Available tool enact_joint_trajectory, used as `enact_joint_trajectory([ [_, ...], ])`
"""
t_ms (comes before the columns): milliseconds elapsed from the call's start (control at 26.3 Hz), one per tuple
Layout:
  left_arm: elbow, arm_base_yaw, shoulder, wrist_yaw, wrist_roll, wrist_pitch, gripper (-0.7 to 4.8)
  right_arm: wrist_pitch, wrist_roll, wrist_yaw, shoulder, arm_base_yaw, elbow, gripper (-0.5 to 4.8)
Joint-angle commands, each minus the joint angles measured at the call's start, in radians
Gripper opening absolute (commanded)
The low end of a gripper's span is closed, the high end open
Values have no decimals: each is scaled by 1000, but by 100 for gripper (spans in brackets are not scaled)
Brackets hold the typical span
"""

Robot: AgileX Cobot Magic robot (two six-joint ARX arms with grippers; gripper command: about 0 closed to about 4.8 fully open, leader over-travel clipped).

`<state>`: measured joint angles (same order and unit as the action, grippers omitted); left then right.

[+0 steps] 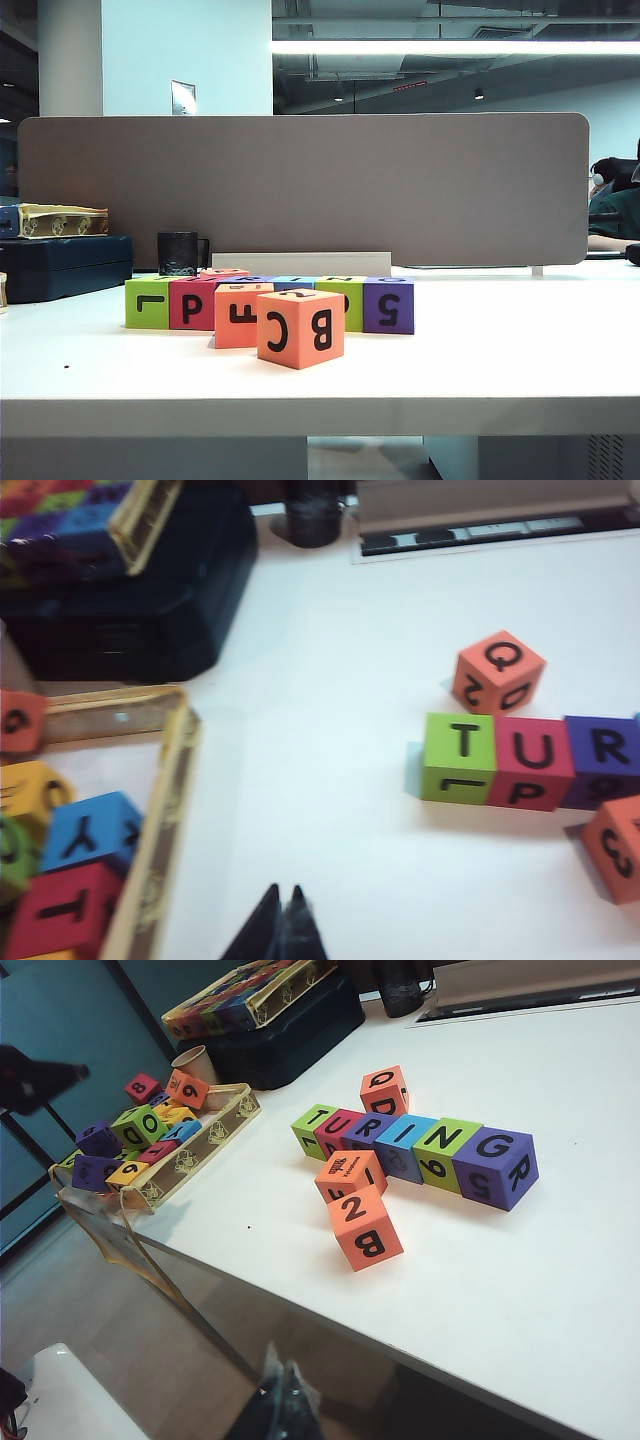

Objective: Select the appropriate blocks from the scattered letter blocks on the table and arrange them in a row to spell out "TURING".

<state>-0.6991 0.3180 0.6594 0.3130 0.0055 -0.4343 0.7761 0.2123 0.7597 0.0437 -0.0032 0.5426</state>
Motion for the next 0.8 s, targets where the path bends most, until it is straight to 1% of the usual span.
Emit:
enact_joint_trajectory([
  [38, 39, 0, -1, -56, -6, 61, -6, -11, -3, 1, 2, -1, 4, -1],
  [152, 59, 0, -1, -67, -6, 73, -6, -10, -3, 2, 2, -1, 4, -1],
  [342, 59, 0, -1, -66, -6, 22, -6, -10, -3, 1, 2, -1, 4, -1],
  [532, 59, 0, -1, -66, -3, 17, -6, -10, -3, 1, 1, -1, 4, -1],
  [608, 58, 0, -1, -63, 47, 21, -6, -11, -3, 1, 1, -1, 4, -1],
  [722, 58, 0, -8, -70, 50, 23, -6, -11, -3, 1, 1, -1, 4, -1],
  [760, 59, -7, -32, -41, 89, 25, -5, -10, -3, 2, 1, -1, 4, -1],
  [798, 66, -16, -49, -39, 92, 27, -5, -11, -3, 2, 0, -1, 4, -1],
])
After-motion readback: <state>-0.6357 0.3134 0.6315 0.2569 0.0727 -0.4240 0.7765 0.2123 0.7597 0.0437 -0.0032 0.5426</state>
